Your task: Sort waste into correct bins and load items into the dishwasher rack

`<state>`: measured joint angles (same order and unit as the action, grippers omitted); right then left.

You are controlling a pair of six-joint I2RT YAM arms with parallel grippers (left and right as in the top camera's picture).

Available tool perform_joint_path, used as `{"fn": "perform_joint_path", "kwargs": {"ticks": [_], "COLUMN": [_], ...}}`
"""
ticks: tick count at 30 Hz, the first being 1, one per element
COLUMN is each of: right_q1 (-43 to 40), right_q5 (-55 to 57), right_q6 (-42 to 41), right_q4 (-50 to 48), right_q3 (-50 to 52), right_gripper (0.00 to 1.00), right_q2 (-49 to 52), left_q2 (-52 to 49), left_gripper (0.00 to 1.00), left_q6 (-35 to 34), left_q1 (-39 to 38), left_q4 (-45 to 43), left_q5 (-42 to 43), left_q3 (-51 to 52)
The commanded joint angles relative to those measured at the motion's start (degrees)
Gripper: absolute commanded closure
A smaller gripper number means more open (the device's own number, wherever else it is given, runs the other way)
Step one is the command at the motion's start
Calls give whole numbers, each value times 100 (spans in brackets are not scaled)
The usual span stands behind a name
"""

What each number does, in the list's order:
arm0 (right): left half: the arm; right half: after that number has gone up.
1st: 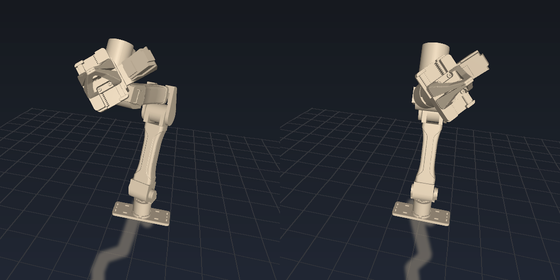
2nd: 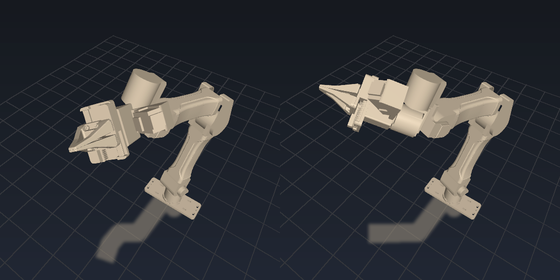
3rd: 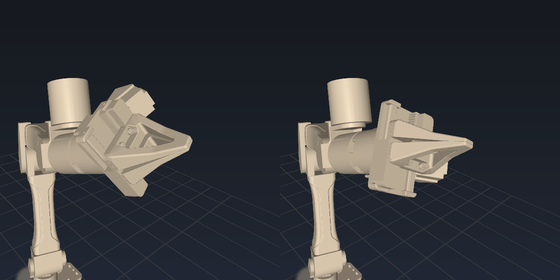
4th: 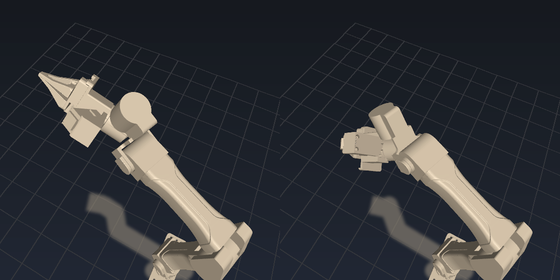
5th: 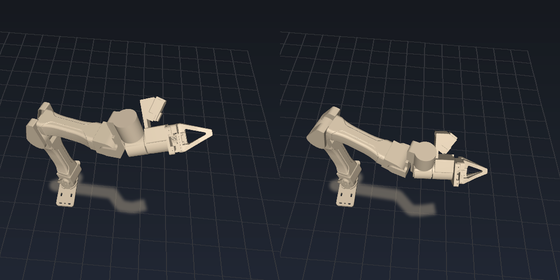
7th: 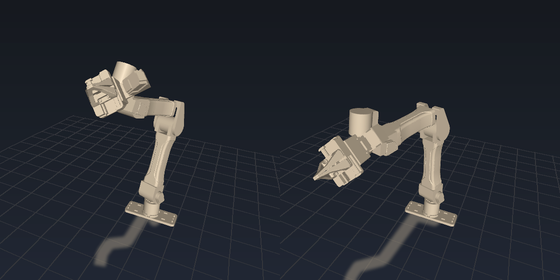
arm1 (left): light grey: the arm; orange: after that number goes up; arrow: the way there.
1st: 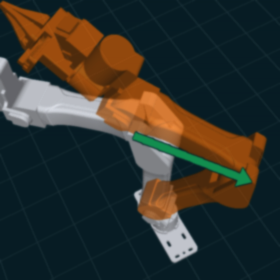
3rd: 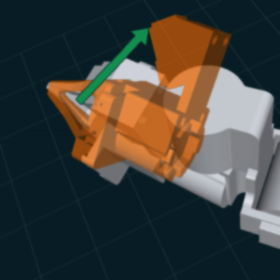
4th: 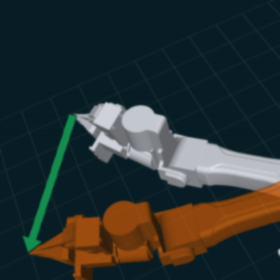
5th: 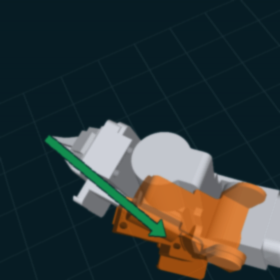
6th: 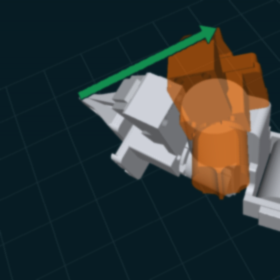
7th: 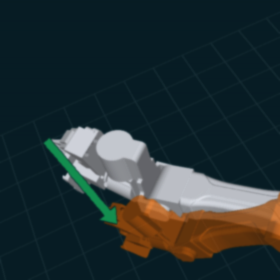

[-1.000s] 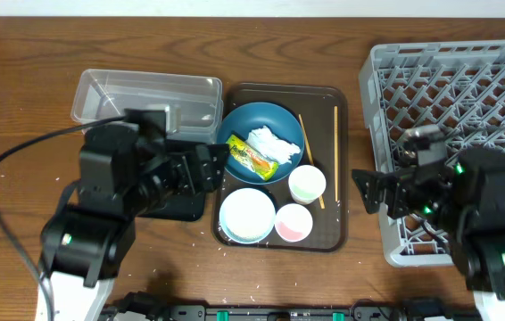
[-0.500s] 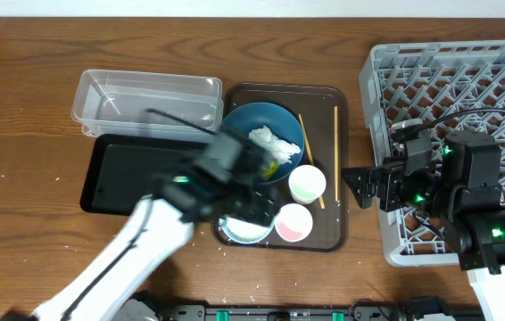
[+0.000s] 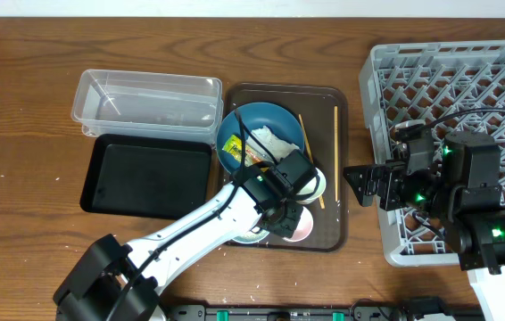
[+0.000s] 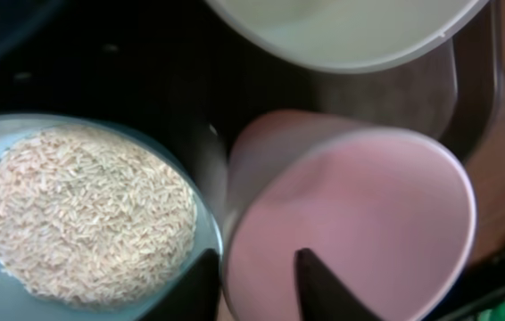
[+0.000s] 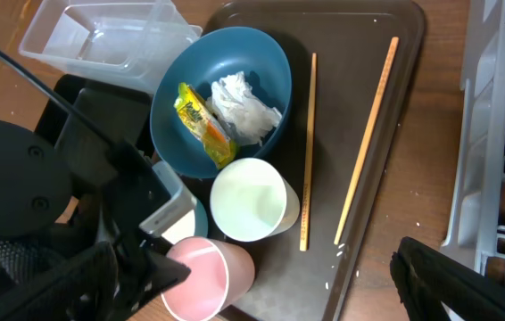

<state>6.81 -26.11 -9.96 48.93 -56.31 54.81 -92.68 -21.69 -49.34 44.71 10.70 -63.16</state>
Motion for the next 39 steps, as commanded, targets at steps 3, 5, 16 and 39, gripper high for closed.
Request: {"fn": "perform_joint_path", "kwargs": {"ticks": [3, 5, 16, 39], "right_q1": [-4, -4, 0, 1786], "right_q5": [-4, -4, -411, -3001], "right_q6": [-76, -76, -70, -485], "right_q4": [17, 17, -138, -3698], "right_q3": [-111, -111, -111, -109], "right_gripper": [4, 4, 4, 11], "right_q2": [-15, -15, -15, 442], "left_q2": [184, 339, 2197, 2275], "left_gripper": [94, 94, 94, 94], "left_q6": [-7, -4, 420, 549], "left_q1": [59, 153, 2184, 4756], "left_q4": [68, 212, 625, -367], "left_q5": [-68, 35, 2479, 7943], "left_q3": [-85, -87, -87, -85]}}
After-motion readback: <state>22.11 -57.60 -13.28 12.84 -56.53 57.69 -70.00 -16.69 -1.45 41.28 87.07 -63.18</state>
